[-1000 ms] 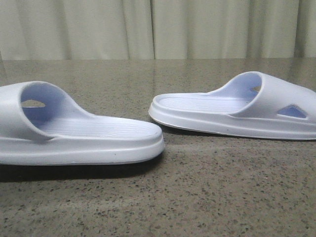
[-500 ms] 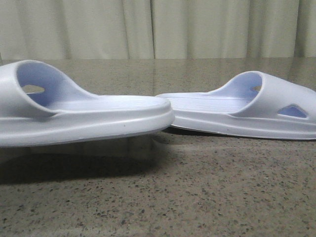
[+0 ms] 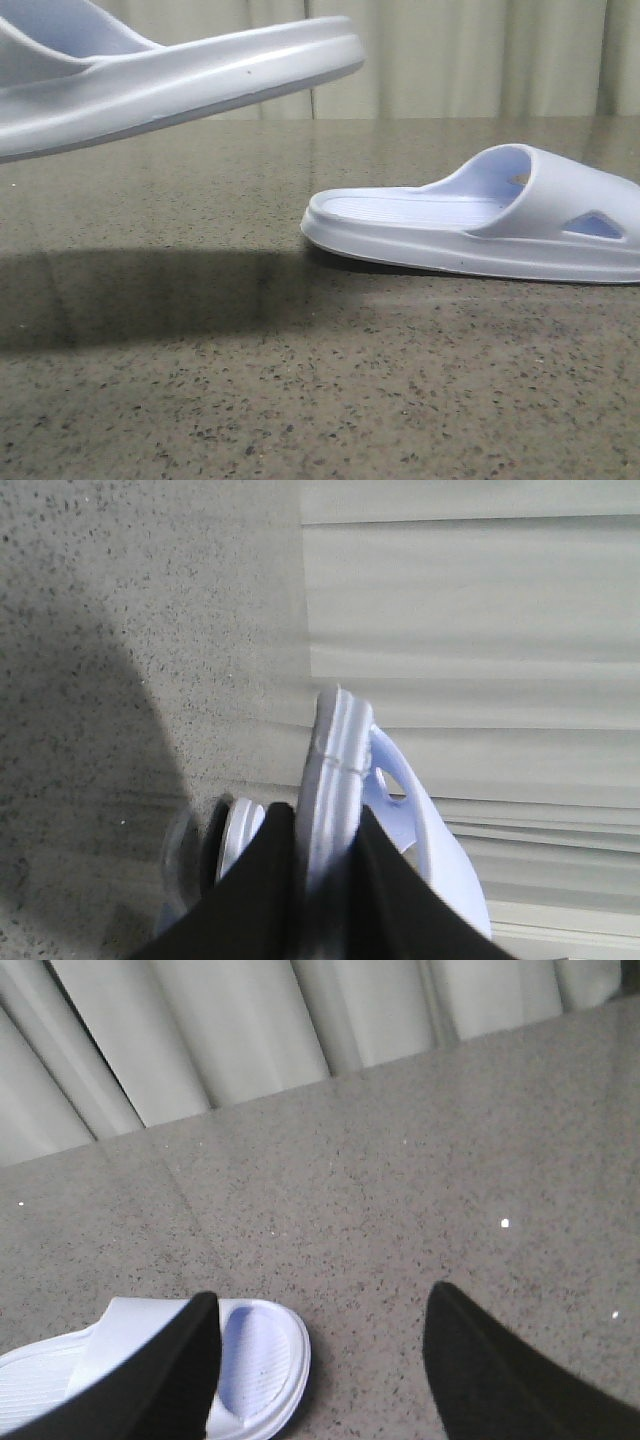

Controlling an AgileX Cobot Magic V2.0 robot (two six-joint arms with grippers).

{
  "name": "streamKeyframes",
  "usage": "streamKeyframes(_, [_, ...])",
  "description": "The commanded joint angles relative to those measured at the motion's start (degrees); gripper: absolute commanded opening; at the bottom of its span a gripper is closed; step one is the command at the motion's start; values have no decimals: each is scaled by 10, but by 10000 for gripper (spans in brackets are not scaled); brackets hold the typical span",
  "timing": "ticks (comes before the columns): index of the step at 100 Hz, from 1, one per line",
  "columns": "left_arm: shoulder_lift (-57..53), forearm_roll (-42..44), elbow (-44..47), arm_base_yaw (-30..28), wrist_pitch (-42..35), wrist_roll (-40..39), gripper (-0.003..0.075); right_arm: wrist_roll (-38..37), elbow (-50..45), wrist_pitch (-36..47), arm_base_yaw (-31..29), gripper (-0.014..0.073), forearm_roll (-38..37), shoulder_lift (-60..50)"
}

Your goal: Insert blue slippers together front up

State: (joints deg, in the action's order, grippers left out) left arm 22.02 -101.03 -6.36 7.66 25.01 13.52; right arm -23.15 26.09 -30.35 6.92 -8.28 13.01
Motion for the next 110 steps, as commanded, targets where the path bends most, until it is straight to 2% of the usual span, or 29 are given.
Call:
streamKeyframes(1, [3, -29, -16, 3, 20, 12, 16, -42, 9, 49, -4, 381, -15, 36])
streamKeyframes(25, [3, -30, -16, 3, 20, 30, 16, -151, 8, 97, -4, 381, -3, 153])
streamKeyframes(58, [3, -30, -16, 3, 20, 30, 16, -151, 8, 160, -4, 381, 135, 307])
streamKeyframes(110, [3, -30, -16, 3, 20, 31, 16, -151, 8, 194, -4, 381, 196, 396])
